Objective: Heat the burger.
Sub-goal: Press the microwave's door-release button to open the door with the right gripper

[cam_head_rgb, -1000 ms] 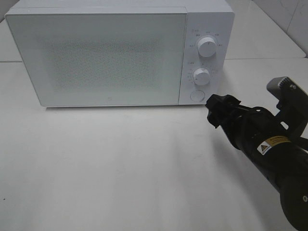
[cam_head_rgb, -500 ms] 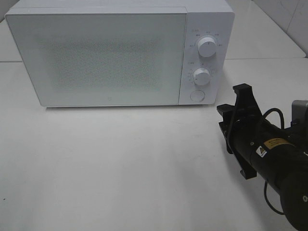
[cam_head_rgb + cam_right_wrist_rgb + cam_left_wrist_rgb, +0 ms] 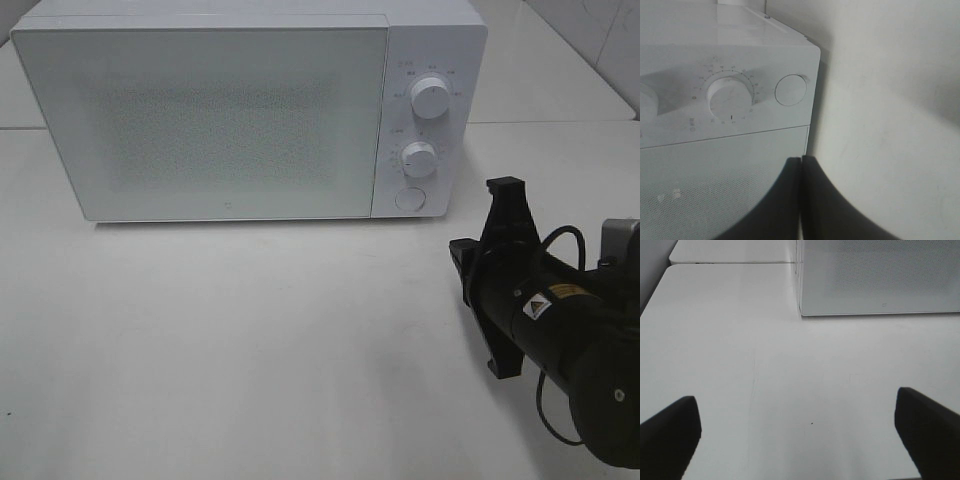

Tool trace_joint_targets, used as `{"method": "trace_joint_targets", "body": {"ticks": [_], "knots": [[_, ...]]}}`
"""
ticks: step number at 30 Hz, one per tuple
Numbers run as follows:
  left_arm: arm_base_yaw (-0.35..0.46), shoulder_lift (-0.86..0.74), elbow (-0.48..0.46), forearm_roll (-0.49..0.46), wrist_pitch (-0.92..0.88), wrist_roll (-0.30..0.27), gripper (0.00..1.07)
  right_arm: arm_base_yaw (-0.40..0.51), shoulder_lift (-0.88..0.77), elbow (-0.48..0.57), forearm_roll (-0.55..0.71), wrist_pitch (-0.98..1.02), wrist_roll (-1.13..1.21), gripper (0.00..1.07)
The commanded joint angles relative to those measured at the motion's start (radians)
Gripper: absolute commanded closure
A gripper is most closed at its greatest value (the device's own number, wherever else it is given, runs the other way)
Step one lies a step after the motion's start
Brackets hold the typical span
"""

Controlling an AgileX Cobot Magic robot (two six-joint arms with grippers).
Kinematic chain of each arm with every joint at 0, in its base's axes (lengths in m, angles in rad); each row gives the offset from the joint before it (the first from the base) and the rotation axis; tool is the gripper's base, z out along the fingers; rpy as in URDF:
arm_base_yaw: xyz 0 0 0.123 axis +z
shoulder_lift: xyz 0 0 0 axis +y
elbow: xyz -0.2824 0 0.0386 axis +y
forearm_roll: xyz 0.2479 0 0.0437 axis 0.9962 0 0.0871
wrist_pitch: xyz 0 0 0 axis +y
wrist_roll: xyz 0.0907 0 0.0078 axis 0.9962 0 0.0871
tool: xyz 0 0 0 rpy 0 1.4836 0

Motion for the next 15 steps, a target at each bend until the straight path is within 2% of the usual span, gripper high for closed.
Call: {"method": "trace_joint_targets", "body": {"ticks": [1,6,15], "knots": [[0.001,-0.024,0.006,-0.009,-0.008,-0.008,0.09,0.001,-0.004,-0.028,0.001,0.023,-0.019,1.07],[0.001,-0.024,0.006,-0.009,-0.008,-0.008,0.09,-0.006,0.015,-0.085,0.044,0.059,-0.059,1.07],[0.001,-0.024,0.006,-0.009,-0.008,-0.008,0.09,-0.023,0.125,-0.17,0.035,0.063,-0.004,1.07]]}}
